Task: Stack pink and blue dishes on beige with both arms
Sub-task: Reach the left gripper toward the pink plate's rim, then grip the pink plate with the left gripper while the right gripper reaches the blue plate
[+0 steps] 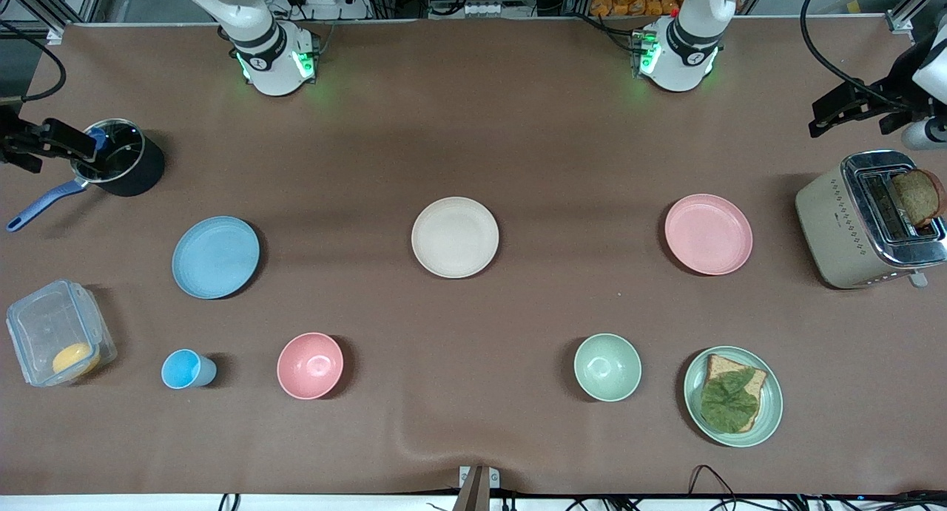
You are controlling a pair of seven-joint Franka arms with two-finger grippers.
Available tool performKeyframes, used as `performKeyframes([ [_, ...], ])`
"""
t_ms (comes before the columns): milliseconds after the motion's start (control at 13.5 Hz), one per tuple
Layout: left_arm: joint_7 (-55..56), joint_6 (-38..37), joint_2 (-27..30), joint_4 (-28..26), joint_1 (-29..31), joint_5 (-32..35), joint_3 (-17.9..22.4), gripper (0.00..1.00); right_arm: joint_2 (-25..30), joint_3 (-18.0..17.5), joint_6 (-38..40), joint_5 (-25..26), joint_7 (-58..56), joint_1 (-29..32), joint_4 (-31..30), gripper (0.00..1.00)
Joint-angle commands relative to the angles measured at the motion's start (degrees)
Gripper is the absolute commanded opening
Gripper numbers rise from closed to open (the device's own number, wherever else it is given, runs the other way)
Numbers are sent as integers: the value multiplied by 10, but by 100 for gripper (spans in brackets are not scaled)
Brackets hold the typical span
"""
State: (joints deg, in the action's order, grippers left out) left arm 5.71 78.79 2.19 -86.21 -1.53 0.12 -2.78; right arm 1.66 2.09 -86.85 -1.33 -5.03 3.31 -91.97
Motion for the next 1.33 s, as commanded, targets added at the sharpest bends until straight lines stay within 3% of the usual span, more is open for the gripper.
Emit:
performKeyframes([
  [0, 1, -10, 10, 4, 7, 10, -7, 100, 11, 1, 1, -1, -3, -3, -7, 100],
  [443, 10, 13, -38, -20, 7, 25, -7, 100, 11, 1, 1, -1, -3, -3, -7, 100],
  [960, 4, 299, -40, -268, 50, 30, -6, 100, 3, 1, -3, -1, -3, -1, -9, 100],
  [1107, -6, 382, -53, -325, 71, 30, -6, 100, -9, 2, -29, -1, -4, 2, -25, 100],
  [1255, -17, 427, -85, -346, 90, 33, -6, 100, -37, 2, -51, 0, -4, 6, -35, 100],
])
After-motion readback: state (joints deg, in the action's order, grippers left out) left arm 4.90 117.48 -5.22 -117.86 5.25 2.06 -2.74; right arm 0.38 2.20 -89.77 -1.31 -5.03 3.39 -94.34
